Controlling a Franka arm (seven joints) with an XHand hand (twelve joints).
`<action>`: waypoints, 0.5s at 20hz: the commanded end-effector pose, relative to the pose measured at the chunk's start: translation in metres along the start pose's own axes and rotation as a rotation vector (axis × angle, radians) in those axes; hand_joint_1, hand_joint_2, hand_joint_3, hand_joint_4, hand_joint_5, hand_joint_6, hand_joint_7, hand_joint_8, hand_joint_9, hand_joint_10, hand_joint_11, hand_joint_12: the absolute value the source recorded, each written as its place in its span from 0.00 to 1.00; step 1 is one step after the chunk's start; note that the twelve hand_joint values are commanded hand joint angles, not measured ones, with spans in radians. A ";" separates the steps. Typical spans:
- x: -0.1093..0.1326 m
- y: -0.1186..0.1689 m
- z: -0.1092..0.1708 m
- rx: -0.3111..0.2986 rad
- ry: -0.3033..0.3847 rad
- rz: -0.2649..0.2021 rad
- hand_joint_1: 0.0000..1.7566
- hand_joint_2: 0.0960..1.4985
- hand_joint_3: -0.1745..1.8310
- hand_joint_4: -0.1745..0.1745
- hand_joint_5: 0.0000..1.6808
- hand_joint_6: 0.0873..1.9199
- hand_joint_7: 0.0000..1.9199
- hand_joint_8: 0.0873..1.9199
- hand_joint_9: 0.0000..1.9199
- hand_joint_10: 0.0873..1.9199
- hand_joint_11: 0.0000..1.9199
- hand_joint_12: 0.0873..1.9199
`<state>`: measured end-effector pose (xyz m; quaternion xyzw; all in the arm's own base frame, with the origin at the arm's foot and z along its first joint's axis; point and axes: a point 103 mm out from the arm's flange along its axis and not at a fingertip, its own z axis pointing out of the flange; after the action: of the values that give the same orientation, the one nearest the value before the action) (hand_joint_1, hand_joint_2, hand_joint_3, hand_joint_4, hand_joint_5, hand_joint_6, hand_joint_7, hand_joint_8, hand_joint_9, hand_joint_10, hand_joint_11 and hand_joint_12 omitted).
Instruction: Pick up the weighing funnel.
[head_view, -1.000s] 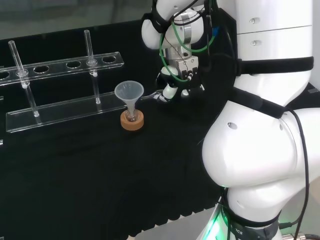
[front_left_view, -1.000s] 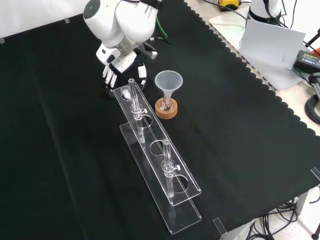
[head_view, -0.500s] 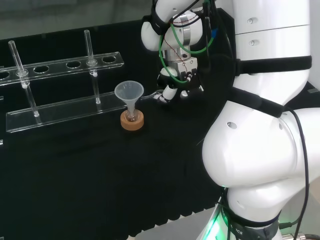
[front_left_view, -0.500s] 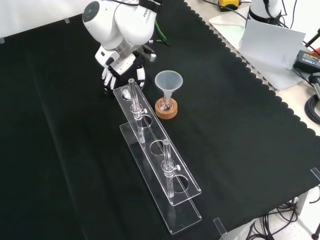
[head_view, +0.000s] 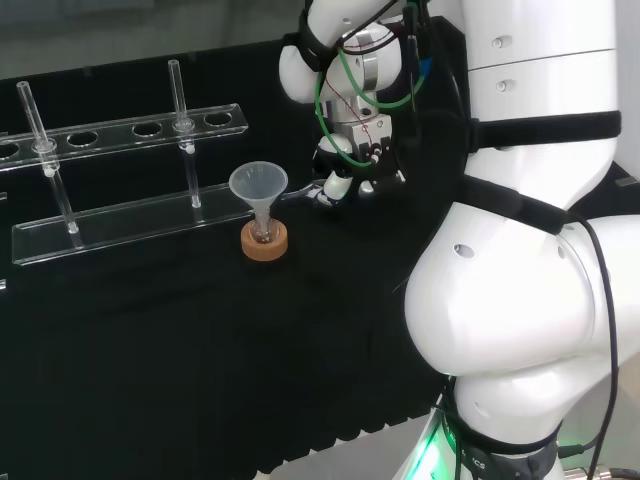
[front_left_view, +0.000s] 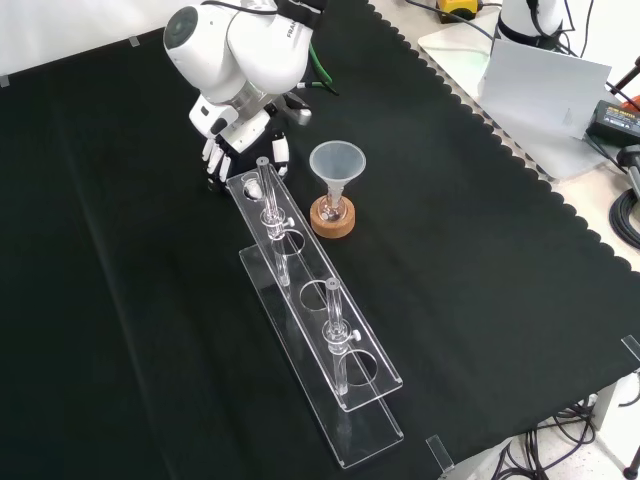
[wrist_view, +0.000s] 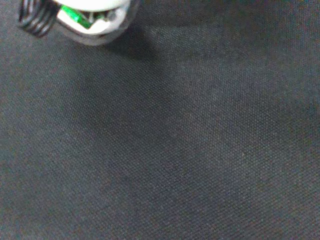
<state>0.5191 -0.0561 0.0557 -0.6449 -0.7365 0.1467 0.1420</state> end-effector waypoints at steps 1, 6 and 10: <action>0.001 0.001 0.001 0.012 -0.029 -0.001 0.53 0.35 0.39 0.49 0.40 0.39 0.19 0.34 0.35 0.26 0.25 0.65; -0.001 0.001 0.002 0.014 -0.046 0.003 0.53 0.36 0.39 0.49 0.41 0.39 0.19 0.34 0.35 0.26 0.26 0.65; -0.002 0.001 0.002 0.015 -0.043 0.007 0.53 0.36 0.39 0.50 0.41 0.39 0.19 0.34 0.35 0.26 0.26 0.65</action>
<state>0.5200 -0.0569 0.0536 -0.6422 -0.7371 0.1662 0.1290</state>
